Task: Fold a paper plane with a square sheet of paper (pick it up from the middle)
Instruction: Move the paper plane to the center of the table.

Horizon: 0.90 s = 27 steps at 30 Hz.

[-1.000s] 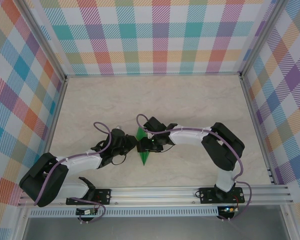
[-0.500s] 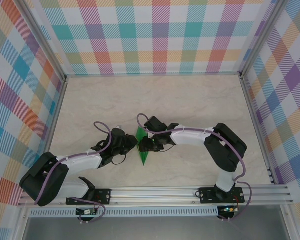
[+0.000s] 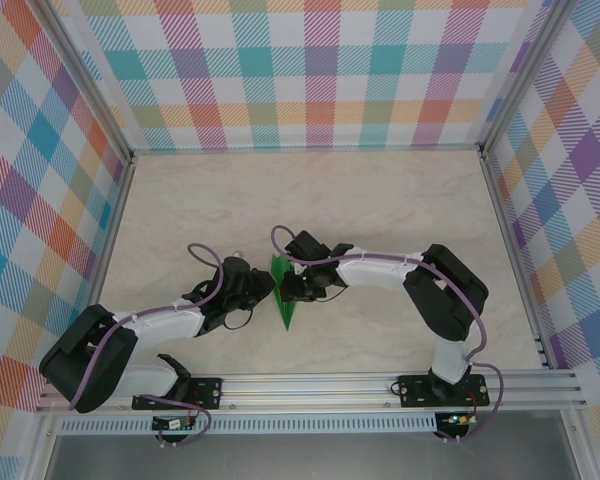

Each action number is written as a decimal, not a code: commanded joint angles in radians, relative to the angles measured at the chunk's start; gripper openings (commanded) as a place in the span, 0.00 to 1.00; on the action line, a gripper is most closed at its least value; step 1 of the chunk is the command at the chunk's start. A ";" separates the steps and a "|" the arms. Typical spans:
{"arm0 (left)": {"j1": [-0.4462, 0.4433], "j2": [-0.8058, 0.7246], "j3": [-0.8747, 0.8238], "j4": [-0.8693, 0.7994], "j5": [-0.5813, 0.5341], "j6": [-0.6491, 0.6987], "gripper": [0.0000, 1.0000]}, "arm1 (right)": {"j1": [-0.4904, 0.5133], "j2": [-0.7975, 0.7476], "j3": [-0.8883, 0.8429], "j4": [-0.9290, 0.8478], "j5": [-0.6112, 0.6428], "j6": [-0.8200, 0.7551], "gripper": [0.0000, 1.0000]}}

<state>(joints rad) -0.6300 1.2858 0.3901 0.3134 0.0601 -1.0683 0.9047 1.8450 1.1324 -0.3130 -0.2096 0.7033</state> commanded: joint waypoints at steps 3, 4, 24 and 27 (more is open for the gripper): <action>0.004 -0.005 0.014 -0.016 -0.002 0.016 0.15 | 0.009 0.031 0.038 -0.038 0.013 0.009 0.27; 0.005 -0.006 0.013 -0.016 -0.002 0.016 0.15 | 0.008 0.034 0.042 -0.044 0.013 0.012 0.28; 0.004 -0.096 0.113 -0.350 -0.128 0.059 0.43 | 0.010 -0.011 0.077 -0.187 0.192 -0.033 0.02; 0.004 -0.120 0.204 -0.577 -0.220 0.086 0.59 | 0.004 -0.061 0.083 -0.250 0.268 -0.096 0.02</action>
<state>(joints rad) -0.6300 1.2049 0.5049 -0.0120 -0.0479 -1.0248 0.9081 1.8591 1.1805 -0.4603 -0.0502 0.6796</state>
